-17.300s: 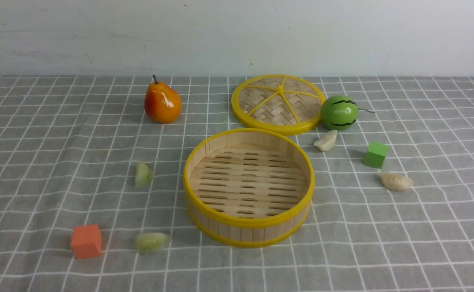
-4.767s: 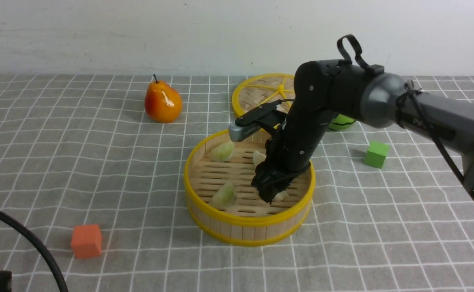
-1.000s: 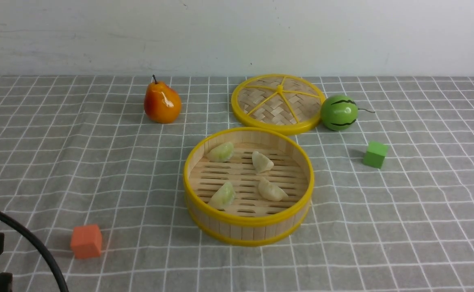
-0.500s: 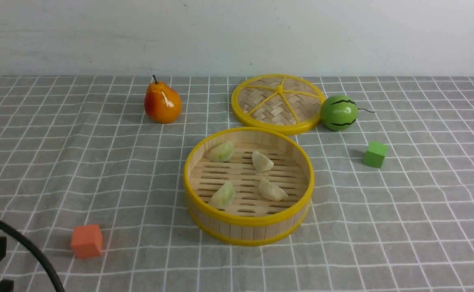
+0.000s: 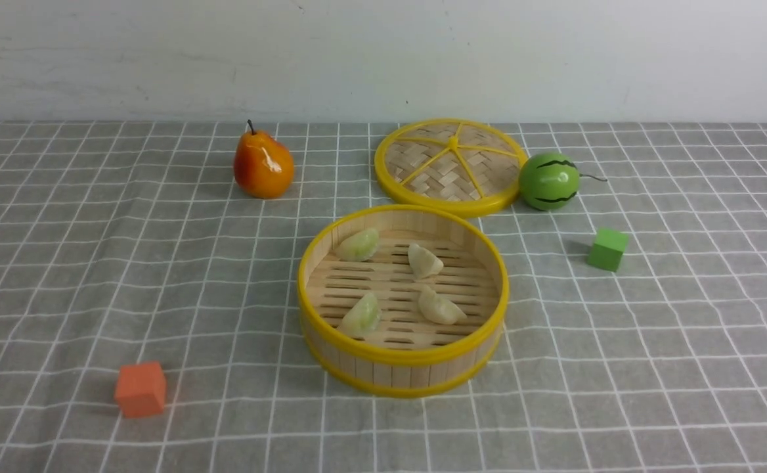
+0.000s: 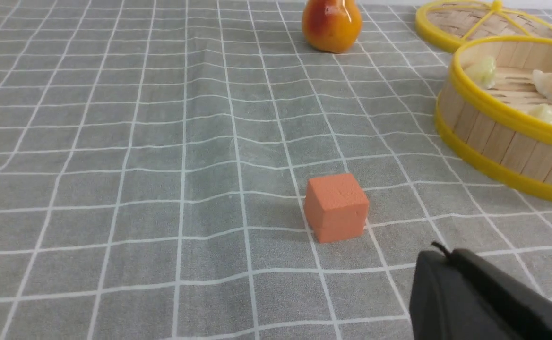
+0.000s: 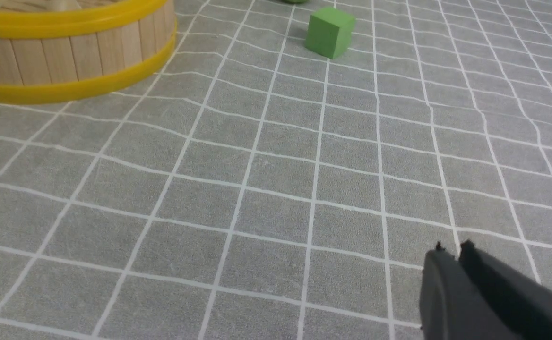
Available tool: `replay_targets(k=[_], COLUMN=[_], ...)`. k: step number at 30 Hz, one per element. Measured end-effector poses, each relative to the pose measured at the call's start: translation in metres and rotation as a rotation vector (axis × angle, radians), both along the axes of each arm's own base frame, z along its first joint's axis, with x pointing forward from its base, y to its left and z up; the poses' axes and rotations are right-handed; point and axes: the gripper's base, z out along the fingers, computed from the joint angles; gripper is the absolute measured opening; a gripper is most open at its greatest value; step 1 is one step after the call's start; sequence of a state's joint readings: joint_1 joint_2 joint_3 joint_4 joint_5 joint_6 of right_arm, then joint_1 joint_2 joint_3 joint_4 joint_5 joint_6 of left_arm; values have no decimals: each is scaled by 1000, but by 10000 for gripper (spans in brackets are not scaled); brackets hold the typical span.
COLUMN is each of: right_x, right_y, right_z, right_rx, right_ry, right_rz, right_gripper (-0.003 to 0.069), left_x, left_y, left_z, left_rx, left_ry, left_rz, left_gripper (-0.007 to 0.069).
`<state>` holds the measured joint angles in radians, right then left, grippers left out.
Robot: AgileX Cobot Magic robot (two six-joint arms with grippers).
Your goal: Put the dumplings into the steamer on the table with the grey tablecloth.
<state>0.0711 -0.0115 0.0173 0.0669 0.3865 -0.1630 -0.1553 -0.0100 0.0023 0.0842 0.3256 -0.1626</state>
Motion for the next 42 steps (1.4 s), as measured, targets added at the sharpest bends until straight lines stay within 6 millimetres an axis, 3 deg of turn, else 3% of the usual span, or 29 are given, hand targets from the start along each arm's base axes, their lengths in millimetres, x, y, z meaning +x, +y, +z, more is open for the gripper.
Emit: replay_targets(k=[6, 42], right_x=[0, 0], right_y=[0, 0], right_z=[0, 0], right_rx=[-1, -1], right_ry=[0, 0], right_rz=[0, 0], right_gripper=[42, 85], left_x=[-2, -2], left_y=[-1, -1], left_z=[-15, -16], left_rx=[20, 44], left_ry=[100, 97], left_rz=[5, -9], left_gripper=[-14, -14])
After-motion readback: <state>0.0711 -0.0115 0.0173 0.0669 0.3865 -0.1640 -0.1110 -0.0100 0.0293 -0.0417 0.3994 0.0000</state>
